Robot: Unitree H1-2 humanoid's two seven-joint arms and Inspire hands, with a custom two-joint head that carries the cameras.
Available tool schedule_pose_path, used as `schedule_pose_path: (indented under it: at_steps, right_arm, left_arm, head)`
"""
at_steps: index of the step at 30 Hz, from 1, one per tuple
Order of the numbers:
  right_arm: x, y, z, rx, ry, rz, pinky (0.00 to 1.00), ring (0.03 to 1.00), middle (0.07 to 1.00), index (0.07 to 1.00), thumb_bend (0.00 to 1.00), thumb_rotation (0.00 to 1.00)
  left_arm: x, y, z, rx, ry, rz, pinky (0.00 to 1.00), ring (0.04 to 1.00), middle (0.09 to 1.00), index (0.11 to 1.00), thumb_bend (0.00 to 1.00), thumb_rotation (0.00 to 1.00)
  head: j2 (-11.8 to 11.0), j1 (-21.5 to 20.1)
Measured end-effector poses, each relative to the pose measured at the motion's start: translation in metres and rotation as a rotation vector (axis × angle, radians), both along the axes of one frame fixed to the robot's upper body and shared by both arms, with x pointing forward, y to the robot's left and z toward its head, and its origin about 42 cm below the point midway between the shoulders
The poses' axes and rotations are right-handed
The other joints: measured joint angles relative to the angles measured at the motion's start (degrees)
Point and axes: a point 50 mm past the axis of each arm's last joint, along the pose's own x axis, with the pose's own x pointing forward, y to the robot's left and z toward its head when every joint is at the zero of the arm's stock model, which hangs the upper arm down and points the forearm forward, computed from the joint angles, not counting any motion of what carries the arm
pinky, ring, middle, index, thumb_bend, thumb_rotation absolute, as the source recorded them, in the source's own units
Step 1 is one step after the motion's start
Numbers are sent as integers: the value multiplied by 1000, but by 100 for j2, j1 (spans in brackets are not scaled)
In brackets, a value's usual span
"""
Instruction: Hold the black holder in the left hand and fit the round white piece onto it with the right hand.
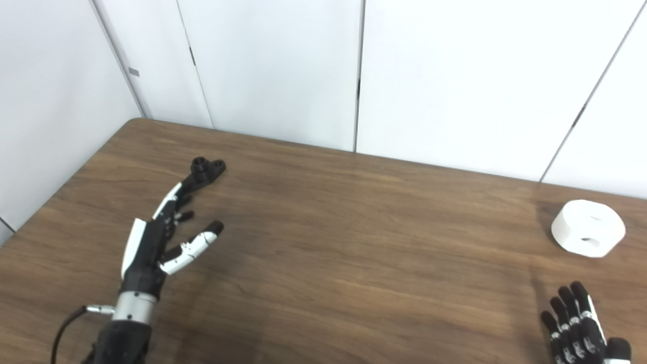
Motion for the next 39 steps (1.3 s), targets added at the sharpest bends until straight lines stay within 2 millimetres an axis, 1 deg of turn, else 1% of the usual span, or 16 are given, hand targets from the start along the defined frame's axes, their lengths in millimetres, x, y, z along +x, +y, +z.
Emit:
schedule_pose_path:
  at_steps: [3, 6, 8, 9, 10, 13, 14, 15, 16, 18, 22, 25, 30, 32, 34, 39]
  right_arm:
    - [0, -1, 0, -6, 2, 0, 1000, 1000, 1000, 1000, 694, 1000]
    - [-1, -1, 0, -7, 3, 0, 1000, 1000, 1000, 1000, 694, 1000]
    - [-1, -1, 0, -7, 4, 1, 1000, 1000, 1000, 1000, 702, 1000]
    - [-1, -2, 0, -9, 6, 3, 1000, 1000, 1000, 1000, 708, 1000]
    - [-4, -3, -1, -17, 15, 9, 1000, 1000, 1000, 1000, 711, 1000]
    - [-17, -5, -1, -29, 23, 10, 1000, 1000, 1000, 1000, 713, 1000]
    - [-20, -5, -1, -29, 25, 9, 1000, 1000, 1000, 1000, 714, 1000]
    - [-27, -6, -3, -30, 31, 4, 1000, 1000, 1000, 1000, 716, 1000]
    - [-27, -7, -3, -32, 33, 5, 1000, 1000, 1000, 1000, 720, 1000]
    - [-27, -7, -3, -35, 31, 8, 1000, 1000, 1000, 1000, 717, 1000]
    - [-26, -8, -3, -44, 25, 10, 1000, 1000, 1000, 1000, 713, 1000]
    - [-25, -8, -3, -40, 23, 1, 1000, 1000, 1000, 1000, 713, 1000]
    - [-25, -8, -3, -38, 25, -3, 1000, 1000, 1000, 1000, 716, 1000]
    - [-25, -7, -3, -36, 24, -2, 1000, 1000, 1000, 1000, 714, 1000]
    - [-25, -6, -3, -34, 23, 0, 1000, 1000, 1000, 1000, 707, 1000]
    - [-25, -6, -3, -33, 22, -3, 1000, 1000, 1000, 1000, 712, 1000]
  left_arm:
    - [5, 14, 7, 37, -6, 27, 941, 975, 983, 936, 806, 389]
    - [15, 26, 9, 45, 14, 55, 954, 994, 994, 936, 825, 400]
    - [22, 32, 11, 66, 34, 75, 923, 993, 995, 936, 836, 416]
    - [27, 35, 13, 83, 42, 84, 927, 996, 996, 939, 833, 416]
    - [31, 38, 15, 102, 45, 90, 929, 998, 997, 941, 831, 416]
    - [38, 49, 20, 180, 51, 117, 986, 999, 982, 936, 844, 435]
    - [39, 52, 20, 202, 58, 127, 987, 999, 982, 938, 844, 441]
    - [46, 57, 20, 214, 76, 141, 968, 990, 974, 930, 844, 432]
    - [47, 57, 21, 222, 74, 143, 954, 985, 969, 925, 845, 435]
    - [53, 60, 15, 247, 99, 158, 941, 981, 960, 915, 847, 438]
    - [65, 72, 6, 295, 157, 179, 960, 994, 955, 902, 860, 432]
    - [77, 75, 6, 335, 172, 181, 951, 1000, 964, 888, 882, 444]
    - [98, 69, 15, 384, 166, 171, 913, 1000, 969, 862, 899, 435]
    - [106, 69, 10, 395, 183, 175, 914, 1000, 967, 854, 914, 438]
    - [113, 72, 1, 405, 214, 189, 928, 1000, 962, 849, 931, 449]
    - [125, 72, -14, 427, 270, 194, 970, 998, 958, 849, 943, 451]
  head:
    - [0, 0]
    - [26, 18]
    - [26, 18]
    - [26, 18]
    - [26, 18]
    - [35, 26]
    - [35, 26]
    - [35, 26]
    - [35, 26]
    - [35, 35]
    - [35, 35]
    - [35, 35]
    - [53, 18]
    - [53, 9]
    - [53, -9]
    - [62, -26]
